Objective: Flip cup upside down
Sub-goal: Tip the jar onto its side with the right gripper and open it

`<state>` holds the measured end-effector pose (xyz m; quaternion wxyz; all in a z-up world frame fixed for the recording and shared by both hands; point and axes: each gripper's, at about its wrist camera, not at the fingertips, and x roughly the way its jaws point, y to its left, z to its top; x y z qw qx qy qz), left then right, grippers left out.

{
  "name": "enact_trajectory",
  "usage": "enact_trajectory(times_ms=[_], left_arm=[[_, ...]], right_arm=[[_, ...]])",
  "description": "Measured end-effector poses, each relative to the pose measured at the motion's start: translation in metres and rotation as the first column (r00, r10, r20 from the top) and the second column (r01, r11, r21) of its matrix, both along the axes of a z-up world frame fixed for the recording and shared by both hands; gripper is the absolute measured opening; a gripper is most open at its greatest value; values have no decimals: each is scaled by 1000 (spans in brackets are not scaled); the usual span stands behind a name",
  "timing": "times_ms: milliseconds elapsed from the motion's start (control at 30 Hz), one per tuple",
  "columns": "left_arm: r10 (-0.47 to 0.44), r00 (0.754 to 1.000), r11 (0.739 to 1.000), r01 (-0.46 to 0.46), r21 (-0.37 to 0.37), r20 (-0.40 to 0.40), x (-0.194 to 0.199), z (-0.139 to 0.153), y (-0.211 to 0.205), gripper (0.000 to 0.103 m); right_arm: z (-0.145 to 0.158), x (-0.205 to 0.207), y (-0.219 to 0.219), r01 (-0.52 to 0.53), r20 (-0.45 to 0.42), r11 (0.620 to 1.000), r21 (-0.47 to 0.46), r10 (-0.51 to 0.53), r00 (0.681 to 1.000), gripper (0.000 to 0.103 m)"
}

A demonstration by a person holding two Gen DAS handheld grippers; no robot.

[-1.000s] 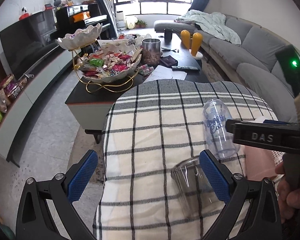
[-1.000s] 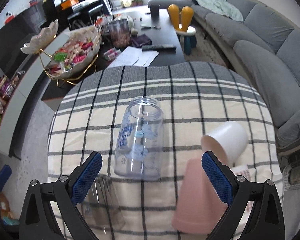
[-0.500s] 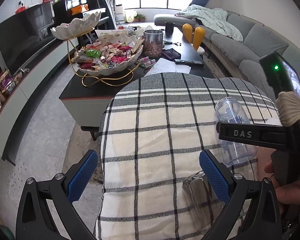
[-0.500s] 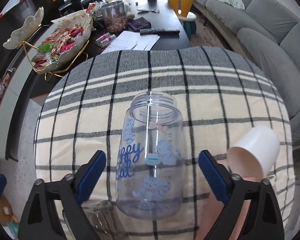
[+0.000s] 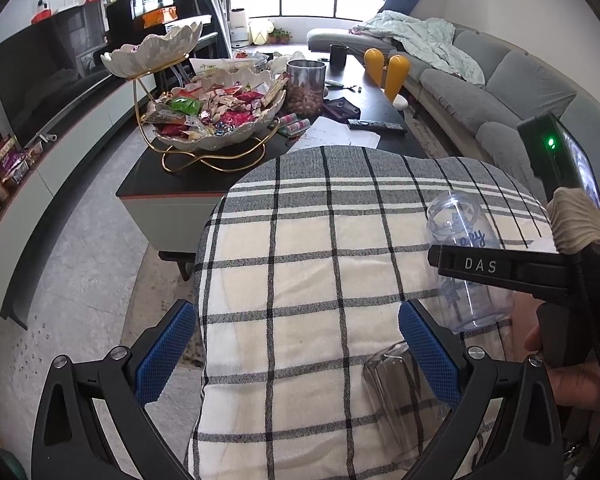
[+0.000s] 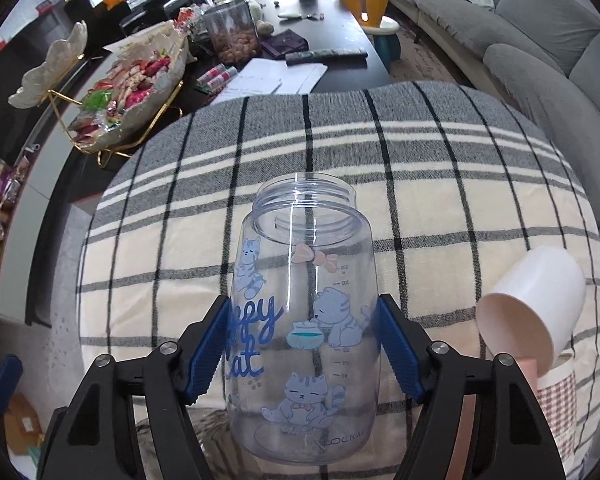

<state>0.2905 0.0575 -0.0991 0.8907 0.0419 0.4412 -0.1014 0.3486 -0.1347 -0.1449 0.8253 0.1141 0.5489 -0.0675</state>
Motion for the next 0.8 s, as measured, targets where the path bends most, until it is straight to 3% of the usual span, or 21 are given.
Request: enact_trajectory(times_ms=[300,533,667,800], left_arm=[[6,999,1000,-5,-15,41,-36,34,8,103],[34,996,999,-32,-27,78,-90,61,17,103],[36,996,999,-35,-19,82,-120,63,21,103],[45,997,999,-44,-10,62,-145,54,25,103]], right_arm=[[47,-37,4,-19,73,1000,19,17,997,71],[79,-97,6,-38,91,997,66,31,995,71],[81,-135,10,-48,78,996,78,42,996,71],[63,-165,12,-48,24,993,107,46,999,71]])
